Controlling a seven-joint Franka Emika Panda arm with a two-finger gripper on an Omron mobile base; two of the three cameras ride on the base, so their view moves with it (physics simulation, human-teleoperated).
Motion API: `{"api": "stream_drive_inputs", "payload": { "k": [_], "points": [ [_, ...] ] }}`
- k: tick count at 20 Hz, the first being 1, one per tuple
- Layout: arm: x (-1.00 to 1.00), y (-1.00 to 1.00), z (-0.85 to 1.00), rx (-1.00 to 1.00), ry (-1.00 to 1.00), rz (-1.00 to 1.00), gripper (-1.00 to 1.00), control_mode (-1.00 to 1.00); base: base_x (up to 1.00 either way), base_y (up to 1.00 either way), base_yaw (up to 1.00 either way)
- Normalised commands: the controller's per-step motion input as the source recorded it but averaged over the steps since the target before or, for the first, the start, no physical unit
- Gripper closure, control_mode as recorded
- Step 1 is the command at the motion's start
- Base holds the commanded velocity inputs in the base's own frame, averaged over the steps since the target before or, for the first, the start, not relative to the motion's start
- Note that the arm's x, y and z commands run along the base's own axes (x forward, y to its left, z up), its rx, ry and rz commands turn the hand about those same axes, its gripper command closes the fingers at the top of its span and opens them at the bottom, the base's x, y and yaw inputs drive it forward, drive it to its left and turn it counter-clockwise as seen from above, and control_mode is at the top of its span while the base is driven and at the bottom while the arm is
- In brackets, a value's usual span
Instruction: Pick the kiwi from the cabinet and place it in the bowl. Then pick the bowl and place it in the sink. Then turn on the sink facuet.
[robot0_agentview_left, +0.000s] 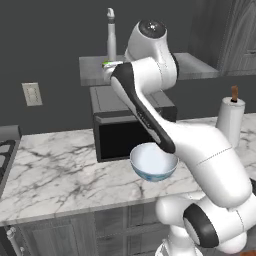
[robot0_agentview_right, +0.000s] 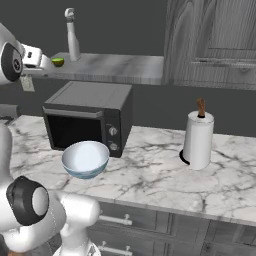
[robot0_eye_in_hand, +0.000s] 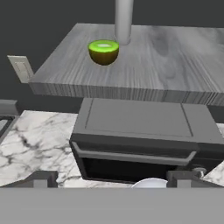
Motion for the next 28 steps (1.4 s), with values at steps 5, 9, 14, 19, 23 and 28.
{"api": "stream_drive_inputs", "payload": {
  "k": [5,9,14,19,23,28],
  "points": [
    [0.83,0.01,-0.02,0.00,-0.01,0.00,-1.00,-1.00,0.00,0.00,0.00],
    [0.76,0.00,-0.01,0.00,0.00,0.00,-1.00,-1.00,0.00,0.00,0.00],
    [0.76,0.04,-0.06,0.00,0.00,0.00,-1.00,-1.00,0.00,0.00,0.00],
    [0.58,0.07,-0.09,0.00,0.00,0.00,-1.00,-1.00,0.00,0.00,0.00],
    [0.51,0.24,-0.11,0.00,0.00,0.00,-1.00,-1.00,0.00,0.00,0.00],
    [0.56,0.31,-0.14,0.00,0.00,0.00,-1.00,-1.00,0.00,0.00,0.00]
  ]
}}
